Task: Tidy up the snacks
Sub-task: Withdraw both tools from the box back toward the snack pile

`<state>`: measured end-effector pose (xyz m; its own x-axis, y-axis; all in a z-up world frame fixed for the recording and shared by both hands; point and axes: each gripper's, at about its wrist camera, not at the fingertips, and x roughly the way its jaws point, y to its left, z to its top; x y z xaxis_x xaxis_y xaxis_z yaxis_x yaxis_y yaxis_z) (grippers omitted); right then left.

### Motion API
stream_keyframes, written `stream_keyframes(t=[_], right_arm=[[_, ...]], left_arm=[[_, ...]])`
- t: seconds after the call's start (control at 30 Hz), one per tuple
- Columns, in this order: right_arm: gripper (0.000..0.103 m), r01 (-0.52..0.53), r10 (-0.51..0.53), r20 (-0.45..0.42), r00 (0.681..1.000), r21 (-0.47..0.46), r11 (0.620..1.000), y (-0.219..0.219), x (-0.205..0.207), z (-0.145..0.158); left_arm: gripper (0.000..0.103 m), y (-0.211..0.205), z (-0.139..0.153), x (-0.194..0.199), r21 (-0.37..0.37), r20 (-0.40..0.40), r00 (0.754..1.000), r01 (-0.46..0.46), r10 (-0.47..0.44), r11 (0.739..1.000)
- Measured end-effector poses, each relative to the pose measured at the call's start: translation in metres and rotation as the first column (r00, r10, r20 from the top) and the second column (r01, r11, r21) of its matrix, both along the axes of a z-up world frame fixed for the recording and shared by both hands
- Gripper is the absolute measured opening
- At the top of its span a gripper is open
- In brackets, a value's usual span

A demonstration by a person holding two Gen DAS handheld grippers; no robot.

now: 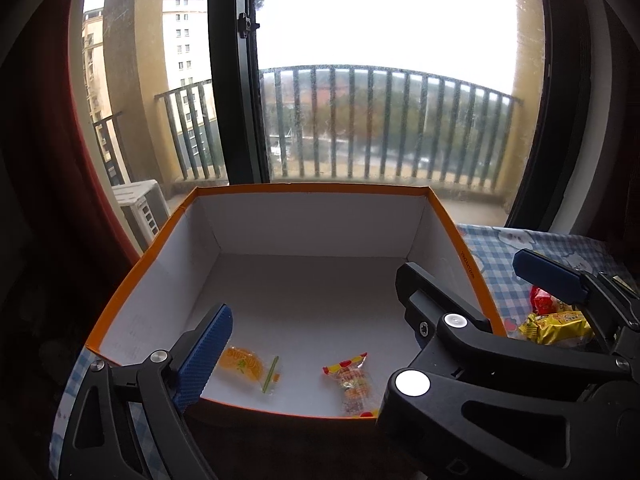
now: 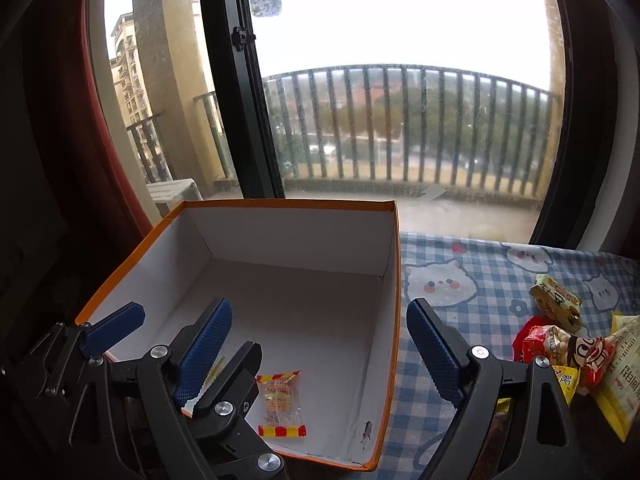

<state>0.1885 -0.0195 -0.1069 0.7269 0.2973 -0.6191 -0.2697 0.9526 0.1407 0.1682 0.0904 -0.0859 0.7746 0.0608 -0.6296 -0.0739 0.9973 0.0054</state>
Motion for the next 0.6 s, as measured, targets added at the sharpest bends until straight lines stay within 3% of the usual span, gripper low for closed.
stream_keyframes(t=[0.43, 0.6], right_arm=[[0.091, 0.007, -0.008, 0.063, 0.998, 0.014, 1.0, -0.033, -0.052, 0.03], [0.091, 0.021, -0.021, 0.087, 0.996, 0.008, 1.0, -0.052, -0.075, 0.038]], left_arm=[[0.097, -0.028, 0.025, -0.05, 0.016, 0.069, 0.997, 0.028, -0.029, 0.999], [0.098, -0.045, 0.029, -0.069, -0.01, 0.086, 0.995, 0.06, -0.059, 0.998]])
